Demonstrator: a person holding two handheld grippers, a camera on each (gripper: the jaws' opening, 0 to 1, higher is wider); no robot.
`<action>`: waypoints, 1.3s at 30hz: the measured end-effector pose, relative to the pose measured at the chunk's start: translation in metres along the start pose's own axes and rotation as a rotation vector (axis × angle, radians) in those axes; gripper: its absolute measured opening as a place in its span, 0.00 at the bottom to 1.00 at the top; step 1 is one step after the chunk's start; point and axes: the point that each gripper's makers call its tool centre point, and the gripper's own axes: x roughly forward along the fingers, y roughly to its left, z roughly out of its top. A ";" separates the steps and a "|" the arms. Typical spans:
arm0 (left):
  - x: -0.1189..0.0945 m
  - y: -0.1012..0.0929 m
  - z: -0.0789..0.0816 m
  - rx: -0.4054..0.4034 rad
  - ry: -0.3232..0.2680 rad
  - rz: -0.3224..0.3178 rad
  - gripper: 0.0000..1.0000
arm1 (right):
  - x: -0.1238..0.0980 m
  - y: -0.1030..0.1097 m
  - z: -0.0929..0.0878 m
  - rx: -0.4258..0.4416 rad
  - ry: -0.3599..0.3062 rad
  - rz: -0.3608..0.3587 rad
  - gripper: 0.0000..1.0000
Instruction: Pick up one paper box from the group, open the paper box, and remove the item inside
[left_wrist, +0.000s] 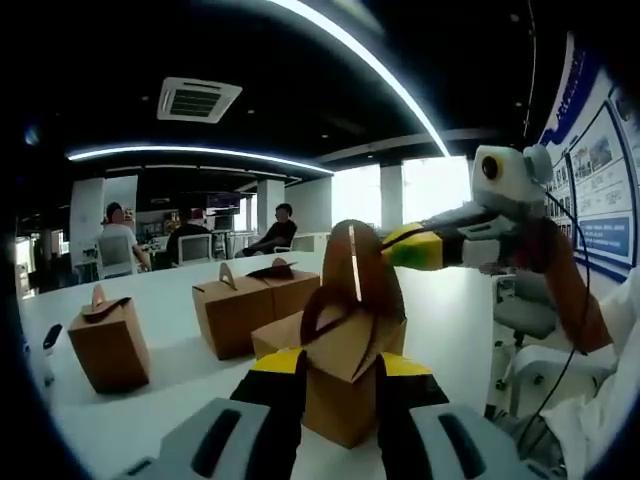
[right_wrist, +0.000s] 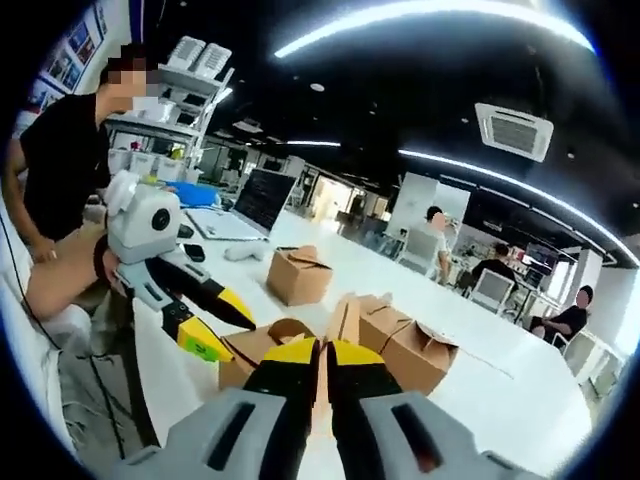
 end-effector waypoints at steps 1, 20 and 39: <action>0.000 0.000 0.000 0.002 0.001 0.001 0.29 | -0.001 -0.001 0.000 0.001 0.000 -0.004 0.06; 0.001 0.002 0.000 0.007 0.001 0.000 0.29 | -0.015 -0.026 -0.015 0.251 -0.065 -0.023 0.06; 0.000 0.001 -0.001 0.010 0.000 -0.001 0.29 | -0.024 -0.035 -0.038 0.307 -0.038 -0.048 0.06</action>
